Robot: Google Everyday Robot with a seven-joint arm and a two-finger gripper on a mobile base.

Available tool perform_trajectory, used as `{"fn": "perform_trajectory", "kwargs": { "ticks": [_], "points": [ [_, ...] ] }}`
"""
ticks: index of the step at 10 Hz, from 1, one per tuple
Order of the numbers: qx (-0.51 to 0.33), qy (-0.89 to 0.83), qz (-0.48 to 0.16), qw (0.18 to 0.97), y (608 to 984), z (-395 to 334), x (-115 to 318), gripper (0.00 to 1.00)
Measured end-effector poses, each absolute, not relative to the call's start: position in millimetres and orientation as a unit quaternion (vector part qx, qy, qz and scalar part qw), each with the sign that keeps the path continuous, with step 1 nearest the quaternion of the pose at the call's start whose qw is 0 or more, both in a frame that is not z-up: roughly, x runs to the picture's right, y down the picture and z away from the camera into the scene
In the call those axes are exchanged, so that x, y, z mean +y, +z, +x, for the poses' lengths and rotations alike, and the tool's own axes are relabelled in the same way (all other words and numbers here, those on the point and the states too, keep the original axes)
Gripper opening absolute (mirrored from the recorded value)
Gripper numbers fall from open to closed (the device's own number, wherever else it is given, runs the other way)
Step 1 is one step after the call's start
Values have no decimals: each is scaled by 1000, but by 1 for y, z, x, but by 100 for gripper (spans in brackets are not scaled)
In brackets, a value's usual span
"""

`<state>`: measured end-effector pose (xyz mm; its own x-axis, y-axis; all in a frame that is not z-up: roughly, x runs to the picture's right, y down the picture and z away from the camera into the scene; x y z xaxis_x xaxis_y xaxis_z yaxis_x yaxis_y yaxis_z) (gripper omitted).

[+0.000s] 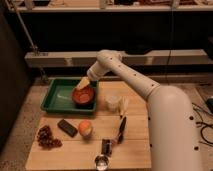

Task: Place grapes in metal cup

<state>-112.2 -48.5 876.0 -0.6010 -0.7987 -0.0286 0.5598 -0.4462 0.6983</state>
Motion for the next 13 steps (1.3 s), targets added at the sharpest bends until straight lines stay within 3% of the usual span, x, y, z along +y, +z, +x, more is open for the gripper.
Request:
{"fn": "perform_trajectory", "kwargs": {
  "ticks": [9,13],
  "points": [
    [-327,-838,179,399,871,-114,-49,80],
    [-289,-898,185,274,785,-182,-41,80]
  ]
}}
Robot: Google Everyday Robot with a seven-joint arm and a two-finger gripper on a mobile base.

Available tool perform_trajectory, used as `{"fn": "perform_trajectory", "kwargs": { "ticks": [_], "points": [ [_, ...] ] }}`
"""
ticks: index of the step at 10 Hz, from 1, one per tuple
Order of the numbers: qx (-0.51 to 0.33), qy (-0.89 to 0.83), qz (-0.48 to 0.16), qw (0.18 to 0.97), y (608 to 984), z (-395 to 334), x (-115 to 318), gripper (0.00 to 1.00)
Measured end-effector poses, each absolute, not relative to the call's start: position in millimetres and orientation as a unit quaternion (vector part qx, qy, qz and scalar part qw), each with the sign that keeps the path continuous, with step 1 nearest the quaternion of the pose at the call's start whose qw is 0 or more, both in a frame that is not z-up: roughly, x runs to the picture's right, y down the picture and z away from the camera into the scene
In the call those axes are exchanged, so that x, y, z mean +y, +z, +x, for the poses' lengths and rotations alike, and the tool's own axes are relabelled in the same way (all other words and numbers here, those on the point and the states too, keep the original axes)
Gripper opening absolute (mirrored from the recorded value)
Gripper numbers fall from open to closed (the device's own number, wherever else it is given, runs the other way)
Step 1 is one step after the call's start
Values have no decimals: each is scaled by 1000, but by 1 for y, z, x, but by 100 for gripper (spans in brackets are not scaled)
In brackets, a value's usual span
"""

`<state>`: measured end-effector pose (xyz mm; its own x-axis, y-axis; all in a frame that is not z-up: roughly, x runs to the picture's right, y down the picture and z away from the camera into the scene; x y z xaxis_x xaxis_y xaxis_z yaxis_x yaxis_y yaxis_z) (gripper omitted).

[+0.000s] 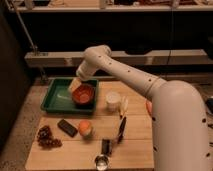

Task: Place grapes in metal cup

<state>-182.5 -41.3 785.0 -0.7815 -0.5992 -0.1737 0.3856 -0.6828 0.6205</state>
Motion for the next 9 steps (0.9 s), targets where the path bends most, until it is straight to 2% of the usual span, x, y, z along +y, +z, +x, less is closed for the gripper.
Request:
{"fn": "perform_trajectory", "kwargs": {
  "ticks": [4,5,9],
  "points": [
    [-279,-938,152,138,718,-263,20,80],
    [-282,-941,142,122,714,-274,33,80],
    [-279,-943,138,119,714,-274,34,80]
  ]
}}
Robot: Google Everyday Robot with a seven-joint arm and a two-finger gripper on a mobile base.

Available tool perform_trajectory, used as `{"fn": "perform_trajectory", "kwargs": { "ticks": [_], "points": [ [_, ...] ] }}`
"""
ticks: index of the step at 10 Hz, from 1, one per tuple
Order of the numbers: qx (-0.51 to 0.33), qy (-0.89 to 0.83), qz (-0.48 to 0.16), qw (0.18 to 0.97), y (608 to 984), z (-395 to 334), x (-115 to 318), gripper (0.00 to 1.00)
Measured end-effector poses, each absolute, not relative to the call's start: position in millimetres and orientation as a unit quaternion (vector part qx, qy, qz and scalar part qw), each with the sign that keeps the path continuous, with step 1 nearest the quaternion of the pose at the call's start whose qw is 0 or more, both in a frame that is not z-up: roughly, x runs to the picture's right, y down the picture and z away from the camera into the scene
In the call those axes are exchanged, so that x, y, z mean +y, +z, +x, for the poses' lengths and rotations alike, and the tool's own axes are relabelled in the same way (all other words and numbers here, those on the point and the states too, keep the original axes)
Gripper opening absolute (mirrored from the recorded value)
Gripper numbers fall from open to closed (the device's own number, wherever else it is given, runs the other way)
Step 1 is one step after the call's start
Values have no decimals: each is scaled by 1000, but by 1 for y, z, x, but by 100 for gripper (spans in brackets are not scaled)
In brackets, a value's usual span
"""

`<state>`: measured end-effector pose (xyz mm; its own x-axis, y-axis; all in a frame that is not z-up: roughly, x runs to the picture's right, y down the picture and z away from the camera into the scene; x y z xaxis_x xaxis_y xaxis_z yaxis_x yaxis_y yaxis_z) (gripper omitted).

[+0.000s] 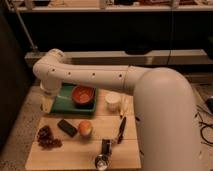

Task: Place grapes in metal cup

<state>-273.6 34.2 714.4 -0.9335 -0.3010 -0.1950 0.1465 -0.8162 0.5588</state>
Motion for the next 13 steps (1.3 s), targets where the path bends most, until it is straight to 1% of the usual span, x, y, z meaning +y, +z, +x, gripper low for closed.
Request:
{"fn": "perform_trajectory", "kwargs": {
  "ticks": [2,4,7,9,11,13],
  "points": [
    [-283,-942,138,119,714,-273,37,80],
    [-297,-938,134,118,709,-285,57,80],
    [-330,-927,125,124,692,-295,117,80],
    [-350,-923,113,113,683,-308,162,80],
    [-362,-921,103,101,693,-318,185,80],
    [-380,-917,86,86,713,-336,207,80]
  ]
}}
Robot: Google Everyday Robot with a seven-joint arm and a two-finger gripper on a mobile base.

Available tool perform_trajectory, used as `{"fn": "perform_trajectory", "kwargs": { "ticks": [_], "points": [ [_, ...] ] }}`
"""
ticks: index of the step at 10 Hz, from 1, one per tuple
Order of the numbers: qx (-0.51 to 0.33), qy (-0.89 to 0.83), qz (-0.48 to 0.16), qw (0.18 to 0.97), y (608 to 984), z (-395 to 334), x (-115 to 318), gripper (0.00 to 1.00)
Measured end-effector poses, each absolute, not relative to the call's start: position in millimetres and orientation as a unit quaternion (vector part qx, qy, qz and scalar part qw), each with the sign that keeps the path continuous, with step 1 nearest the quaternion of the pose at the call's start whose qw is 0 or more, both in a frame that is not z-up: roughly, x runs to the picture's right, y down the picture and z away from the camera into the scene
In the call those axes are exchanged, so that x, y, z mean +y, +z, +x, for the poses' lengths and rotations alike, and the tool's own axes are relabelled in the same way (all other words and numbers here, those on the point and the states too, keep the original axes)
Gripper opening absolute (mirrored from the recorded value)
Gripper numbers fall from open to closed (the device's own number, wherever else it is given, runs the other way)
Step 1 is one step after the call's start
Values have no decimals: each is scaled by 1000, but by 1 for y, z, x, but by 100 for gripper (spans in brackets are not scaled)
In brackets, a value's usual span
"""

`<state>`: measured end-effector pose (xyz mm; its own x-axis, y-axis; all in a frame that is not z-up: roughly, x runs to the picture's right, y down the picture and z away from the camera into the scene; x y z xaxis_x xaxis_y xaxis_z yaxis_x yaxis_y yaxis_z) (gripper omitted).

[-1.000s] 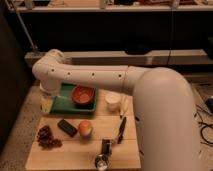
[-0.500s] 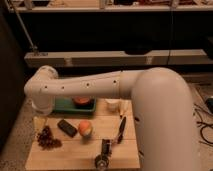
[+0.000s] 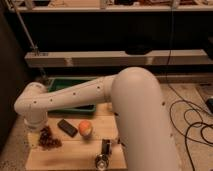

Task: Place grapes in metal cup

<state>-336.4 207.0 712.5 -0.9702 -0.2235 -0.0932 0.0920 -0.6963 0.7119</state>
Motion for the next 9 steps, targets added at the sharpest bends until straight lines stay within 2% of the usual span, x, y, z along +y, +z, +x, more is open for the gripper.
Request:
{"fn": "perform_trajectory", "kwargs": {
  "ticks": [4,9],
  "points": [
    [-400,-911,60,80,740,-360,218,80],
    [-392,-906,3,161,766,-350,224,80]
  ]
}}
